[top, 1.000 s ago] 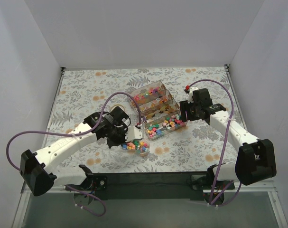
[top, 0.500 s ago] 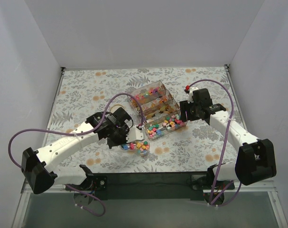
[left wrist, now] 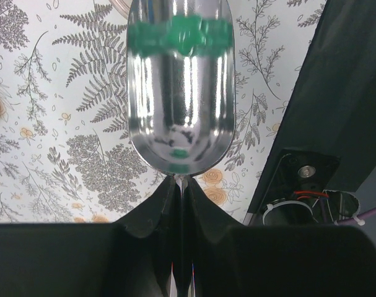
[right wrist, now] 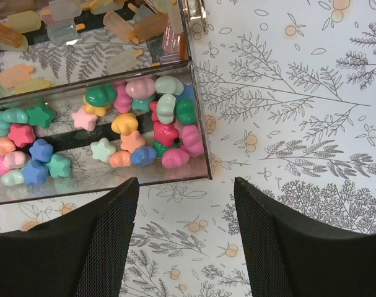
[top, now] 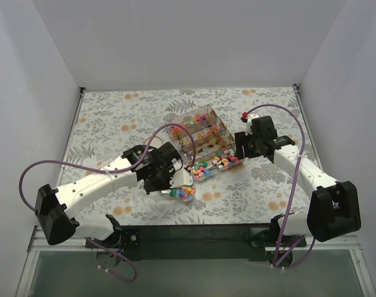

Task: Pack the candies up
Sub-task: Place the fake candies in the packing bottle.

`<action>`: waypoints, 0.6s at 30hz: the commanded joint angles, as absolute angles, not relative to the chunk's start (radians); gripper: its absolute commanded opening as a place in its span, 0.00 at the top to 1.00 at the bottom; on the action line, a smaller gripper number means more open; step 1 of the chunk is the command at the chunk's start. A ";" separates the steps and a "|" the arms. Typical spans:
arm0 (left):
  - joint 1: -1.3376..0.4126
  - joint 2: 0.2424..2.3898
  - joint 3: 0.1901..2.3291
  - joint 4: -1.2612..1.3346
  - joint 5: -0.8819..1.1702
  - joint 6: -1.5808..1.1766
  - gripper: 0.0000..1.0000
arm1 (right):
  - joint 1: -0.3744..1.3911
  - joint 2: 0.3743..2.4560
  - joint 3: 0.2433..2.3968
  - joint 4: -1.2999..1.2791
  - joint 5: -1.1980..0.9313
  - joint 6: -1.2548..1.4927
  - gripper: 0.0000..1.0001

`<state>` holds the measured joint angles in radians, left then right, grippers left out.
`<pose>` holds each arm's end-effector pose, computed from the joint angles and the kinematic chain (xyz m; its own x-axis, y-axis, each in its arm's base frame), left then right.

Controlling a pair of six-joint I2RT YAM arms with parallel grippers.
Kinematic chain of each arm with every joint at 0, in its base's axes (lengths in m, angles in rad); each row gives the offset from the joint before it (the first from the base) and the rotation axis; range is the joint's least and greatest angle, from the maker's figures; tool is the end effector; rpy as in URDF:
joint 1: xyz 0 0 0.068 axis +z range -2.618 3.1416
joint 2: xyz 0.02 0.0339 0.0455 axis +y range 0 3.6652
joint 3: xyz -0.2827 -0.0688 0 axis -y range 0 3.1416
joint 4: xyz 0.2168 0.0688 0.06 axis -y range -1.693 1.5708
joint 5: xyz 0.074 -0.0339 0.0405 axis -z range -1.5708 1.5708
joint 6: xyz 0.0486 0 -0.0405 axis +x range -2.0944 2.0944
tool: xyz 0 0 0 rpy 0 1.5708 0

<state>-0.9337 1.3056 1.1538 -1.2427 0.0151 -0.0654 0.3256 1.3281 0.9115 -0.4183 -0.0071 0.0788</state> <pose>0.1129 -0.1538 0.2921 -0.6370 0.7509 -0.1740 0.7653 0.6431 -0.0263 0.2433 0.0825 0.2642 -0.7256 -0.1619 -0.6688 -0.2681 0.9616 0.0581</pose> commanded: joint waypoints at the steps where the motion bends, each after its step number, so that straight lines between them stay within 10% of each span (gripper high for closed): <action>1: -0.943 1.301 1.195 -1.276 -0.031 -0.078 1.00 | 0.328 1.301 0.899 -0.410 -0.014 0.086 0.31; 18: -0.982 1.287 1.230 -1.313 -0.113 -0.113 1.00 | 0.328 1.310 0.904 -0.408 -0.021 0.084 0.31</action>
